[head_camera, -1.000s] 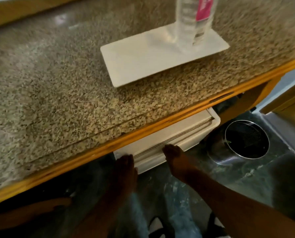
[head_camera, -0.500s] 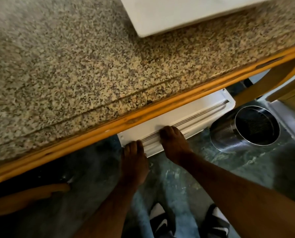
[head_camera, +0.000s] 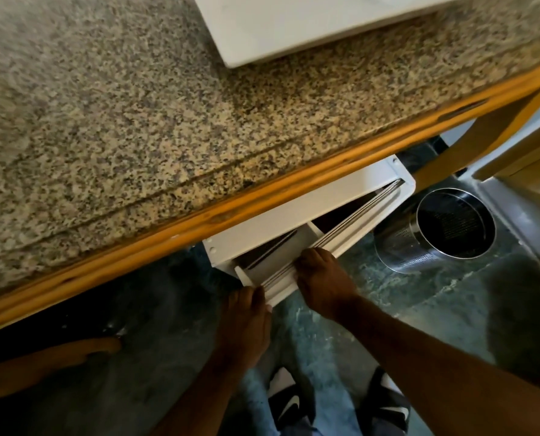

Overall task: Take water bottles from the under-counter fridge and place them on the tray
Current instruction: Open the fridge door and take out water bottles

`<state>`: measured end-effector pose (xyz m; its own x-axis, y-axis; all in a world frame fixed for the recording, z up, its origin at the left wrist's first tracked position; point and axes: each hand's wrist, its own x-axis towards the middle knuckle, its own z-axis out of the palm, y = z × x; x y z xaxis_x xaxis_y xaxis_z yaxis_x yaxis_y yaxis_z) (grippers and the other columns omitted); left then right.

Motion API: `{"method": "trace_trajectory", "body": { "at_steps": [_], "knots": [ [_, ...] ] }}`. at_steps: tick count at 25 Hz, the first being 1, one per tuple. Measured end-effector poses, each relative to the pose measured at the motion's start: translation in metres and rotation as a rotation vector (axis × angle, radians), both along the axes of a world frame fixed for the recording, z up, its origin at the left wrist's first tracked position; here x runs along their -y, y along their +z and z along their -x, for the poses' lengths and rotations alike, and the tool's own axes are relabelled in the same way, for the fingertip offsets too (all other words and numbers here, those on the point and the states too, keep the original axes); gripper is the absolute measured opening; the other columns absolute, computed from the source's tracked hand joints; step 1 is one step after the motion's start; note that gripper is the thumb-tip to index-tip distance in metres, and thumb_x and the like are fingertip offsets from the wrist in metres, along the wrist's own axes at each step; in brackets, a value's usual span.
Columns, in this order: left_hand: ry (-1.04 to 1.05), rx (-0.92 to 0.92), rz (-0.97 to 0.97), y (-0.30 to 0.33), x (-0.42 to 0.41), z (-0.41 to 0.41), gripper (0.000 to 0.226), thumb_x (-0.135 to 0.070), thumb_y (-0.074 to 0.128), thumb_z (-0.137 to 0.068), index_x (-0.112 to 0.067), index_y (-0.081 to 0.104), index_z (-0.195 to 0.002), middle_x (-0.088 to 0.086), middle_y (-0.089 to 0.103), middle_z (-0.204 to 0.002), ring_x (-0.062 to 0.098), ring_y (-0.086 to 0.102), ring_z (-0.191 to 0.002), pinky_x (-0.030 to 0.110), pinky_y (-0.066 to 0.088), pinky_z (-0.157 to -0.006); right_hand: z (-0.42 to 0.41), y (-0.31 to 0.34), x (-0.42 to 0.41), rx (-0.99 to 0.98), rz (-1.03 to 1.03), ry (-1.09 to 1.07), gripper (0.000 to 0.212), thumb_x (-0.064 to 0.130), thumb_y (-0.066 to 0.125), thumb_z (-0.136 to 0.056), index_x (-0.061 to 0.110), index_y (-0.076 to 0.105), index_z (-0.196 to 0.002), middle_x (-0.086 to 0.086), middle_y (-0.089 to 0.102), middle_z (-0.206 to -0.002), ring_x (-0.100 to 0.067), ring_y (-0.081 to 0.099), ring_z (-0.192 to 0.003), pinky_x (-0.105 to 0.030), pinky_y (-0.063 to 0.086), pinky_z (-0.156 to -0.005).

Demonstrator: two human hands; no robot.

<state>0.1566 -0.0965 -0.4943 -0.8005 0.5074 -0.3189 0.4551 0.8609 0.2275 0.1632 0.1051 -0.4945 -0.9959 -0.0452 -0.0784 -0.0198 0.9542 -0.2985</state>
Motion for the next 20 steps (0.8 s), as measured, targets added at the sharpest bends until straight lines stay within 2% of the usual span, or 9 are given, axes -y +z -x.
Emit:
{"method": "trace_trajectory", "body": {
  "at_steps": [3, 5, 7, 8, 9, 11, 14, 16, 20],
  "knots": [
    [-0.067, -0.03, -0.069, -0.003, 0.007, -0.016, 0.034, -0.018, 0.075, -0.077, -0.008, 0.069, -0.11, 0.015, 0.069, -0.102, 0.03, 0.066, -0.089, 0.043, 0.058, -0.071, -0.025, 0.007, -0.002, -0.028, 0.025, -0.072, 0.024, 0.025, 0.056, -0.09, 0.007, 0.07, -0.083, -0.013, 0.064, -0.086, -0.034, 0.061, -0.086, -0.043, 0.053, -0.081],
    [-0.047, -0.022, -0.078, -0.006, 0.007, -0.018, 0.032, -0.014, 0.075, -0.077, -0.006, 0.07, -0.108, 0.016, 0.07, -0.102, 0.031, 0.067, -0.088, 0.043, 0.059, -0.07, -0.044, 0.007, -0.003, -0.05, 0.032, -0.13, 0.022, 0.025, 0.063, -0.088, 0.005, 0.071, -0.085, -0.012, 0.065, -0.078, -0.034, 0.062, -0.078, -0.041, 0.055, -0.075],
    [-0.076, -0.076, -0.056, -0.011, -0.003, -0.021, 0.026, -0.022, 0.064, -0.085, -0.008, 0.071, -0.106, 0.016, 0.071, -0.101, 0.03, 0.068, -0.087, 0.042, 0.06, -0.069, -0.065, 0.003, -0.009, -0.052, 0.026, -0.201, 0.027, 0.024, 0.071, -0.083, 0.001, 0.071, -0.098, -0.012, 0.066, -0.077, -0.033, 0.063, -0.075, -0.04, 0.057, -0.072],
    [-0.089, -0.095, -0.047, -0.012, -0.01, -0.023, 0.03, -0.027, 0.053, -0.089, -0.009, 0.071, -0.104, 0.015, 0.072, -0.099, 0.029, 0.068, -0.085, 0.042, 0.06, -0.068, -0.077, -0.001, -0.013, -0.056, 0.021, -0.229, 0.03, 0.023, 0.073, -0.082, 0.0, 0.071, -0.102, -0.012, 0.066, -0.076, -0.033, 0.063, -0.075, -0.039, 0.057, -0.071],
    [-0.103, -0.111, -0.052, -0.015, -0.017, -0.025, 0.036, -0.03, 0.045, -0.089, -0.009, 0.071, -0.104, 0.014, 0.072, -0.099, 0.029, 0.068, -0.085, 0.041, 0.06, -0.068, -0.087, -0.004, -0.018, -0.066, 0.014, -0.251, 0.03, 0.022, 0.073, -0.081, 0.001, 0.071, -0.102, -0.012, 0.066, -0.075, -0.033, 0.063, -0.075, -0.039, 0.057, -0.071],
    [-0.12, -0.134, -0.079, -0.02, -0.033, -0.026, 0.037, -0.031, 0.043, -0.09, -0.01, 0.07, -0.106, 0.013, 0.07, -0.099, 0.028, 0.066, -0.086, 0.039, 0.058, -0.07, -0.106, -0.012, -0.029, -0.094, -0.002, -0.297, 0.019, 0.019, 0.067, -0.085, 0.003, 0.071, -0.093, -0.011, 0.063, -0.074, -0.033, 0.061, -0.076, -0.039, 0.056, -0.069],
    [-0.166, -0.136, -0.098, -0.03, -0.063, -0.026, 0.035, -0.029, 0.042, -0.093, -0.009, 0.067, -0.108, 0.011, 0.066, -0.098, 0.029, 0.062, -0.086, 0.04, 0.054, -0.073, -0.132, -0.02, -0.051, -0.092, -0.025, -0.387, 0.016, 0.016, 0.056, -0.089, 0.005, 0.067, -0.084, -0.011, 0.062, -0.075, -0.033, 0.059, -0.077, -0.042, 0.055, -0.065],
    [-0.219, -0.107, -0.066, -0.033, -0.084, -0.022, 0.034, -0.029, 0.042, -0.094, -0.009, 0.064, -0.109, 0.012, 0.064, -0.097, 0.032, 0.059, -0.087, 0.043, 0.054, -0.075, -0.143, -0.022, -0.061, -0.086, -0.038, -0.46, 0.013, 0.012, 0.06, -0.087, 0.003, 0.066, -0.093, -0.013, 0.063, -0.079, -0.034, 0.059, -0.079, -0.043, 0.055, -0.066],
    [-0.378, -0.101, -0.01, -0.035, -0.138, -0.006, 0.032, -0.024, 0.049, -0.091, -0.007, 0.06, -0.116, 0.014, 0.062, -0.102, 0.036, 0.058, -0.091, 0.046, 0.051, -0.075, -0.154, -0.022, -0.083, -0.086, -0.04, -0.644, 0.025, 0.012, 0.067, -0.081, 0.001, 0.064, -0.103, -0.017, 0.067, -0.099, -0.037, 0.06, -0.085, -0.042, 0.056, -0.072]
  ]
}}
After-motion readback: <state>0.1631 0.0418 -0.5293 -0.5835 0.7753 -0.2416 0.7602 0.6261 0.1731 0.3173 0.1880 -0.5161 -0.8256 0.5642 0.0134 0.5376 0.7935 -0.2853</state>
